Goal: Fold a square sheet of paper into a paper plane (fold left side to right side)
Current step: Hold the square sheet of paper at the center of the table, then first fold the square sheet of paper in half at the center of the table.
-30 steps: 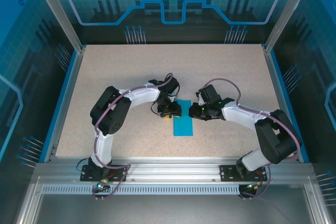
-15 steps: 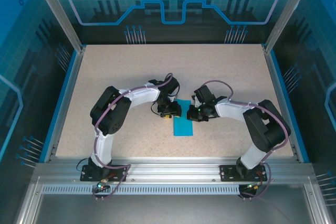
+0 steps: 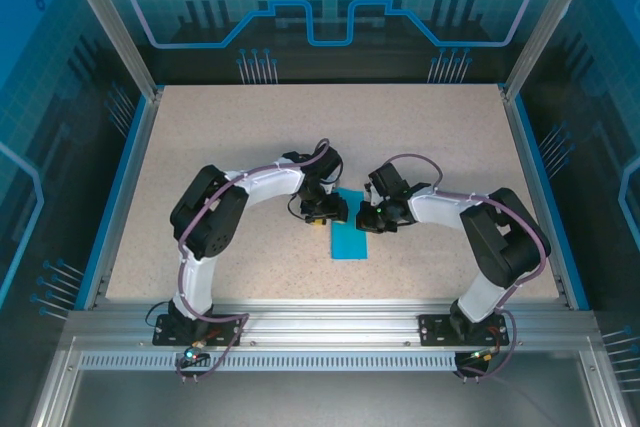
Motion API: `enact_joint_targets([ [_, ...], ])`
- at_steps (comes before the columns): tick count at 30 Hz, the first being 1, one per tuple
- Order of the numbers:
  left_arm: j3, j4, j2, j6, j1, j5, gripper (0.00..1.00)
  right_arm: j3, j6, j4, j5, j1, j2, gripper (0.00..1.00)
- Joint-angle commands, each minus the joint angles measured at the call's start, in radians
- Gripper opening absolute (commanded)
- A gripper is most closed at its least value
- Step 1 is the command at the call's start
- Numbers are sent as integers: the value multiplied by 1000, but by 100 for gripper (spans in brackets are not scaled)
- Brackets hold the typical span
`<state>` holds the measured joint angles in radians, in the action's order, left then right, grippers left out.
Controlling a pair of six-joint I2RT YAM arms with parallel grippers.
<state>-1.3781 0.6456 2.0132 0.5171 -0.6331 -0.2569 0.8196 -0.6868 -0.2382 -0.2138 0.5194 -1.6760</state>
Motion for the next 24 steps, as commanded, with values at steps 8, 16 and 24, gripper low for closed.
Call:
enact_joint_targets([
  [8,94,-76,-209,-43,9,-23,54,-28,30,-110,53,21,-52,6],
  [16,146,-260,-141,-27,8,-299,25,-17,35,-108,42,21,-66,6],
  [24,161,-258,-59,-48,8,-264,19,-14,34,-113,45,22,-69,6],
])
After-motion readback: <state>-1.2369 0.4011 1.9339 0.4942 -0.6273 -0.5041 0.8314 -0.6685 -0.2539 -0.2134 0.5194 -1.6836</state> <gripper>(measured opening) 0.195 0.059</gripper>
